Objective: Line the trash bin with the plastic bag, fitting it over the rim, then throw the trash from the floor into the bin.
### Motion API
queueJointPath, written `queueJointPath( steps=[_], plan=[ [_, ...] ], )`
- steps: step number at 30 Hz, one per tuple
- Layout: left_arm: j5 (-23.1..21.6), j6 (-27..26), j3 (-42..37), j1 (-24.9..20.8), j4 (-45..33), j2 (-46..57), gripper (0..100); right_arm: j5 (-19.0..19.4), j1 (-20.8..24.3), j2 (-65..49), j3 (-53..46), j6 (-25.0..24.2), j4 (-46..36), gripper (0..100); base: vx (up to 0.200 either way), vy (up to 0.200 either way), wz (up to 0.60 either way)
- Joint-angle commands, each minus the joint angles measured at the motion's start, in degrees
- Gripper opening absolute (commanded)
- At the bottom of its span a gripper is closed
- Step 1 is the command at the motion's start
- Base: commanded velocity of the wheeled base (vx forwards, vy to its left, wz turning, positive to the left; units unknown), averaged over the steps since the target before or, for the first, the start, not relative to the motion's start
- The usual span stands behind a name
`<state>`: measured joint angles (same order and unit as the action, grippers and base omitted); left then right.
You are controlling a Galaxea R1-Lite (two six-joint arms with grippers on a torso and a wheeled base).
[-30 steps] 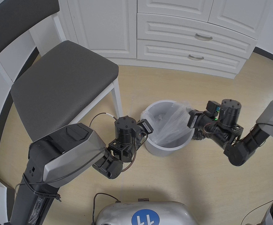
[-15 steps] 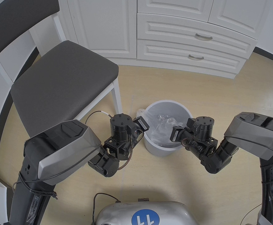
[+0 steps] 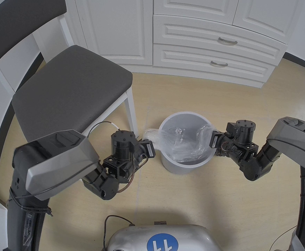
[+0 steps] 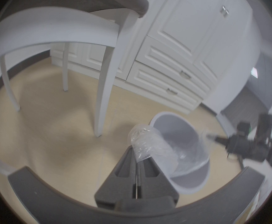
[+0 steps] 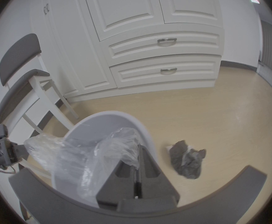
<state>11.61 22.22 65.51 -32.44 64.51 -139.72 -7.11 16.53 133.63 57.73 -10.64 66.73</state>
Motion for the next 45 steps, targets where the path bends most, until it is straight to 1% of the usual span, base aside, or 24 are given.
queueJointPath(
  steps=[1, 2, 4, 6, 7, 8, 9, 11, 16, 18, 24, 27, 31, 32, 33, 35, 36, 38, 43, 45],
  plan=[
    [-2.4, -8.3, -8.6, 4.5, -1.8, 8.8, 0, 0.0, -5.4, -3.7, -1.0, 5.6, -1.2, 0, 0.000, 0.000, 0.00],
    [-2.4, -8.5, -8.6, 4.6, -1.9, 9.0, 0, -0.1, -5.5, -3.7, -1.0, 5.8, -1.2, 0, 0.000, 0.000, 0.00],
    [-2.4, -14.7, -10.9, 7.3, -4.5, 11.0, 0, 0.0, -7.2, -4.2, -1.9, 9.0, -1.1, 0, 0.000, 0.000, 0.00],
    [-2.5, -18.9, -12.9, 9.3, -4.2, 11.2, 0, 0.0, -8.4, -4.3, -2.4, 10.3, -1.0, 0, 0.000, 0.000, 0.00],
    [-2.5, -20.6, -13.1, 10.4, -4.0, 11.0, 0, 0.0, -8.9, -4.2, -2.4, 10.8, -1.0, 0, 0.000, 0.000, 0.00],
    [-2.5, -20.6, -13.1, 10.4, -4.0, 11.0, 0, 0.0, -8.9, -4.2, -2.4, 10.8, -1.0, 0, 0.000, 0.000, 0.00],
    [-2.5, -21.8, -13.0, 11.4, -4.0, 10.2, 0, 0.0, -9.5, -4.2, -2.3, 11.3, -1.0, 0, 0.000, 0.000, 0.00],
    [-2.6, -22.0, -11.8, 12.4, -4.0, 8.2, 0, 0.2, -10.2, -3.9, -2.5, 12.6, -1.1, 0, 0.000, 0.000, 0.00],
    [-2.5, -21.9, -9.7, 12.6, -3.4, 4.5, 0, 0.6, -10.6, -3.6, -3.5, 14.1, -1.1, 0, 0.000, 0.000, 0.00],
    [-2.6, -21.8, -9.0, 12.6, -1.7, 2.2, 0, 0.7, -10.8, -3.5, -4.1, 15.2, -1.2, 0, 0.000, 0.000, 0.00],
    [-2.9, -21.7, -9.0, 12.6, -0.6, 1.5, 0, 1.0, -12.0, -3.9, -5.8, 18.2, -0.9, 0, 0.000, 0.000, 0.00],
    [-3.0, -19.1, -9.1, 11.8, -0.2, 3.1, 0, 2.6, -12.8, -5.6, -7.4, 19.3, -0.9, 0, 0.000, 0.000, 0.00],
    [-2.9, -12.4, -7.8, 8.2, 1.4, 5.3, 0, 4.0, -13.7, -6.8, -8.4, 20.0, -1.0, 0, 0.000, 0.000, 0.00],
    [-2.9, -12.4, -7.8, 8.2, 1.4, 5.3, 0, 4.0, -13.7, -6.8, -8.4, 20.0, -1.0, 0, 0.000, 0.000, 0.00],
    [-2.9, -9.9, -6.3, 7.0, 2.4, 5.9, 0, 4.5, -14.4, -6.9, -8.5, 20.3, -1.3, 0, 0.000, 0.000, 0.00],
    [-2.9, -9.0, -5.7, 6.7, 2.8, 5.9, 0, 4.7, -14.6, -6.8, -8.4, 20.3, -1.3, 0, 0.000, 0.000, 0.00],
    [-2.6, -6.0, -3.5, 5.9, 4.6, 5.4, 0, 5.0, -14.9, -6.5, -7.7, 20.2, -1.4, 0, 0.000, 0.000, 0.00],
    [-2.3, -3.4, -0.8, 5.5, 5.9, 4.5, 0, 5.0, -14.9, -5.9, -6.8, 20.1, -1.5, 0, 0.000, 0.000, 0.00],
    [-1.1, -2.4, 3.0, 5.5, 6.0, 0.7, 0, 5.0, -14.8, -4.4, -5.8, 20.0, -1.3, 0, 0.000, 0.000, 0.00],
    [-1.1, -2.4, 3.4, 5.6, 6.0, 0.1, 0, 5.0, -14.9, -4.2, -5.5, 20.0, -1.3, 0, 0.000, 0.000, 0.00]
  ],
)
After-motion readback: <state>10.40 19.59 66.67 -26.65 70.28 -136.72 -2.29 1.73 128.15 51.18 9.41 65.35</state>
